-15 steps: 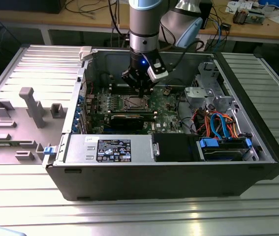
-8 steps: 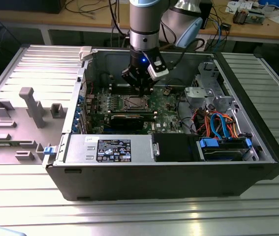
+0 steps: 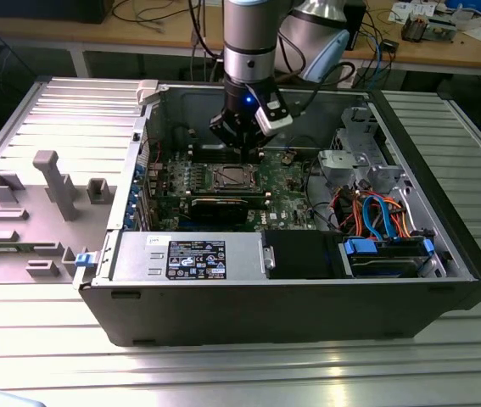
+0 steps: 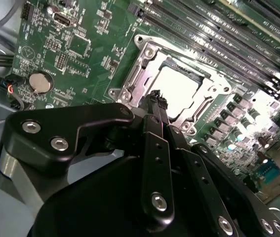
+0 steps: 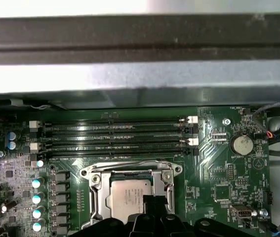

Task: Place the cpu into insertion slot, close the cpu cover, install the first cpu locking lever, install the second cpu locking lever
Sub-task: 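Install the second cpu locking lever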

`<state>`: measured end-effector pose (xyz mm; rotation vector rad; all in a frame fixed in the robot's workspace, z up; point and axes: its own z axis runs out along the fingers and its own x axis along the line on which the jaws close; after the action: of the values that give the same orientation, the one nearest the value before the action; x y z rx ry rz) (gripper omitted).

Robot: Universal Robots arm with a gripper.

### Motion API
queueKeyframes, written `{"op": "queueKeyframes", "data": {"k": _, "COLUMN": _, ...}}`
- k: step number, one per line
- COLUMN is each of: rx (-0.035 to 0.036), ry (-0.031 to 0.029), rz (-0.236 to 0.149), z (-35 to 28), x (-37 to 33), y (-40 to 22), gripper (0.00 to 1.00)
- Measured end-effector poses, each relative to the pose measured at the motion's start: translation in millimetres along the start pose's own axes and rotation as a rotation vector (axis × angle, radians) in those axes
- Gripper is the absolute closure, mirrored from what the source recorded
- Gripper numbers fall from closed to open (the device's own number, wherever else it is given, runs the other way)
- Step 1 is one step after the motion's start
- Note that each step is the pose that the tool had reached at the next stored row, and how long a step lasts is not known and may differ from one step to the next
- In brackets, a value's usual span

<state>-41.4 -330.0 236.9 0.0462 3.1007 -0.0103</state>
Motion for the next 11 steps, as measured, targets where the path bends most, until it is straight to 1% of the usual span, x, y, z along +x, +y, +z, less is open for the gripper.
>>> {"op": "queueKeyframes", "data": {"k": 1, "rx": 0.0, "ry": 0.0, "rz": 0.0, "z": 0.3, "x": 0.1, "y": -3.1, "gripper": 0.89}}
{"op": "queueKeyframes", "data": {"k": 3, "rx": -0.0001, "ry": 0.0, "rz": 0.0, "z": 0.8, "x": 0.2, "y": -6.8, "gripper": 0.89}}
{"op": "queueKeyframes", "data": {"k": 5, "rx": 0.0, "ry": 0.0, "rz": 0.0, "z": 1.5, "x": 0.2, "y": -12.0, "gripper": 0.89}}
{"op": "queueKeyframes", "data": {"k": 9, "rx": 0.0, "ry": -0.0001, "rz": 0.0, "z": 2.5, "x": 0.4, "y": -18.5, "gripper": 0.89}}
{"op": "queueKeyframes", "data": {"k": 11, "rx": -0.0001, "ry": -0.0001, "rz": 0.0, "z": 2.5, "x": 0.4, "y": -18.7, "gripper": 0.89}}
